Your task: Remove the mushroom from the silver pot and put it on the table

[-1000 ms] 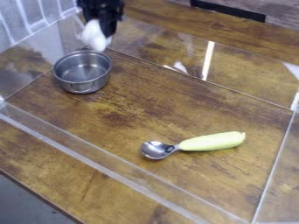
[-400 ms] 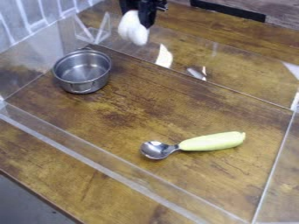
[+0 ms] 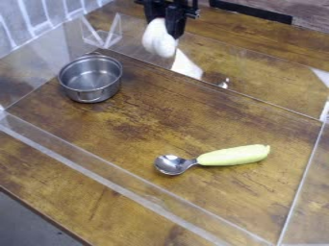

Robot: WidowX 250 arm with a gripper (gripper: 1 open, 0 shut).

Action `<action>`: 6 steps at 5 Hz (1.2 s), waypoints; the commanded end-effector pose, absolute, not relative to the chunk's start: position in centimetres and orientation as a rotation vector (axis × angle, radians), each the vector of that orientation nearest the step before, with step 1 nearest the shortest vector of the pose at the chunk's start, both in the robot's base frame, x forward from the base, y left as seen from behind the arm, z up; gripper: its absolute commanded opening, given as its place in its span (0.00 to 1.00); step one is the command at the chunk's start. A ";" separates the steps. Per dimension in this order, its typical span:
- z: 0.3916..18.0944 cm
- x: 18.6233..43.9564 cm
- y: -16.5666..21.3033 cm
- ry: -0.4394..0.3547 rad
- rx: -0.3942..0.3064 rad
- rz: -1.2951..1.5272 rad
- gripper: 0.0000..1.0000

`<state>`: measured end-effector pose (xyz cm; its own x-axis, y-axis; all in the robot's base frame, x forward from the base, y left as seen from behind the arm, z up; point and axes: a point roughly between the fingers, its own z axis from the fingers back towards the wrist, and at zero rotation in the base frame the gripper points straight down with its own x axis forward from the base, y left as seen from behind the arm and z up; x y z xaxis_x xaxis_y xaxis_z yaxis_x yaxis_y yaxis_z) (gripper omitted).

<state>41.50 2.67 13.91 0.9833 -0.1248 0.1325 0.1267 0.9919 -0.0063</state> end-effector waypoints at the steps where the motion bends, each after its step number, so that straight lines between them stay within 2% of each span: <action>1: 16.5 40.4 0.8 -0.222 -0.025 -0.193 0.00; 4: 13.9 39.5 3.9 -0.179 -0.010 0.007 0.00; 5: 12.8 39.2 3.6 -0.171 -0.011 -0.042 0.00; 6: 11.0 39.3 3.1 -0.161 -0.016 -0.103 0.00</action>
